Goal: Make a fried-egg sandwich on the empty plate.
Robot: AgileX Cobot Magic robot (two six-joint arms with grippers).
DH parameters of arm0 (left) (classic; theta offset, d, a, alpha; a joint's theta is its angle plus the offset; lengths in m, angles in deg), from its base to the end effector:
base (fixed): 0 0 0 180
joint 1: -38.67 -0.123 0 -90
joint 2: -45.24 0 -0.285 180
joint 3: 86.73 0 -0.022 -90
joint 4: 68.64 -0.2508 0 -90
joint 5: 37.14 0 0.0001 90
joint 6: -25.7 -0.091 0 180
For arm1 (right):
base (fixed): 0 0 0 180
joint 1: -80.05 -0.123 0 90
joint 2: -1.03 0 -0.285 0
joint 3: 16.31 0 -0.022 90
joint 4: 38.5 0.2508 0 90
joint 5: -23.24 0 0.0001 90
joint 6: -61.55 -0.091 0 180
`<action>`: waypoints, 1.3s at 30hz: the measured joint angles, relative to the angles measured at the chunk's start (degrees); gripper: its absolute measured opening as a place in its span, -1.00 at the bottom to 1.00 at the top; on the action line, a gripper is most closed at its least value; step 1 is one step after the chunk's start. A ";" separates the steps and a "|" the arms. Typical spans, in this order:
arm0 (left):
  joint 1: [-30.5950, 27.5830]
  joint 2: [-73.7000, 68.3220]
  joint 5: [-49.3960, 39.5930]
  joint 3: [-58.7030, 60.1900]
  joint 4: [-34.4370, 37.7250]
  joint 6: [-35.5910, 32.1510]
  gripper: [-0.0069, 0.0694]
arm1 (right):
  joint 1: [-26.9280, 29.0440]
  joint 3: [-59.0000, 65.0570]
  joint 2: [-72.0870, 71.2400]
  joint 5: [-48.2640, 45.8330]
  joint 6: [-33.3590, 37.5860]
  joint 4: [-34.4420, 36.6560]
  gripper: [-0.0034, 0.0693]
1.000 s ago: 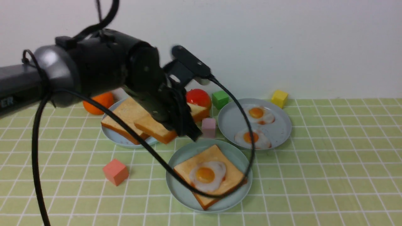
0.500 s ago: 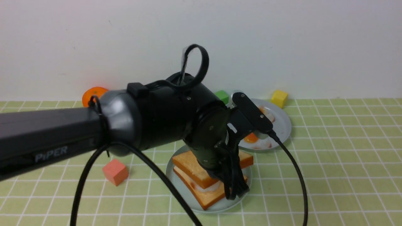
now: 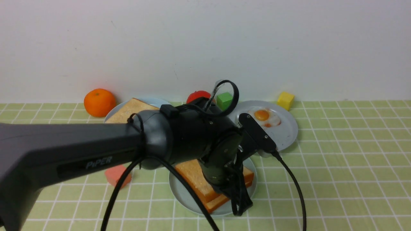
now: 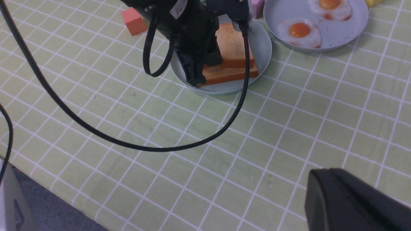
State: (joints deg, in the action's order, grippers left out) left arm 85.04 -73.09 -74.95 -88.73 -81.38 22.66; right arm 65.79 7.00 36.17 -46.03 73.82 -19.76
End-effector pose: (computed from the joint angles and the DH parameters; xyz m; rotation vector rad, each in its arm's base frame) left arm 0.2918 -0.2883 0.2016 1.2836 2.3300 -0.0062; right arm 0.0308 0.0360 0.3851 -0.5439 2.1405 0.4228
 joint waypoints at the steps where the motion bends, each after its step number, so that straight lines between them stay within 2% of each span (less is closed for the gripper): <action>1: 0.00 0.00 0.00 0.00 0.00 0.05 -0.75 | 0.00 0.00 0.00 0.00 0.00 0.00 -0.92; 5: 0.00 0.00 0.00 0.00 0.05 0.05 -0.64 | 0.00 0.00 0.00 0.00 0.00 0.11 -0.92; 7: 0.00 0.00 -0.13 0.00 0.11 0.24 -0.46 | 0.00 0.00 0.00 0.00 0.00 0.16 -0.92; 8: 0.00 0.00 -0.13 0.00 0.11 0.24 -0.45 | 0.00 0.00 0.00 0.00 0.00 0.16 -0.92; 10: 0.00 0.00 -0.28 0.00 0.69 0.39 -0.24 | 0.00 0.00 0.00 0.00 0.00 0.29 -0.92; 11: 0.00 0.00 -0.34 0.00 0.70 0.39 -0.22 | 0.00 0.00 0.00 0.00 0.00 0.29 -0.92; 13: 0.00 0.00 -0.41 0.00 1.39 0.44 -0.01 | 0.00 0.00 0.00 0.00 0.00 0.33 -0.92; 19: 0.00 2.56 -2.42 -0.35 5.78 0.46 0.15 | 0.00 0.00 0.00 -0.05 0.00 0.70 -0.91; 22: 0.00 7.57 -4.54 -1.80 10.77 0.46 0.03 | 0.00 0.00 0.00 -0.05 0.00 0.55 -0.91; 25: 0.00 17.32 -5.17 -2.24 15.32 0.32 -0.27 | 0.00 0.00 0.00 -0.05 0.00 -0.15 -0.90; 26: 0.00 18.06 -5.11 -2.24 15.51 0.26 -0.29 | 0.00 0.00 0.00 -0.05 0.00 -0.17 -0.90; 27: 0.00 23.43 -3.78 -1.25 16.93 -0.50 -0.47 | 0.00 0.00 0.00 -0.05 0.00 -0.38 -0.90; 30: 0.00 36.11 2.85 4.86 19.42 -2.99 -0.83 | 0.00 0.00 0.00 -0.05 0.00 -1.37 -0.90; 36: 0.00 56.78 14.16 23.21 20.87 -3.62 -0.85 | 0.00 0.00 0.00 -0.05 -0.64 -1.85 -0.90; 39: 0.00 71.92 23.12 39.47 21.95 -2.71 -0.85 | 0.00 0.00 0.00 0.00 -1.23 -1.85 -0.90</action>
State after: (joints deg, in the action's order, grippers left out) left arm 85.04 -1.17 -51.83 -49.26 -59.43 19.96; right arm 65.79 7.00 36.17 -46.02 72.59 -21.61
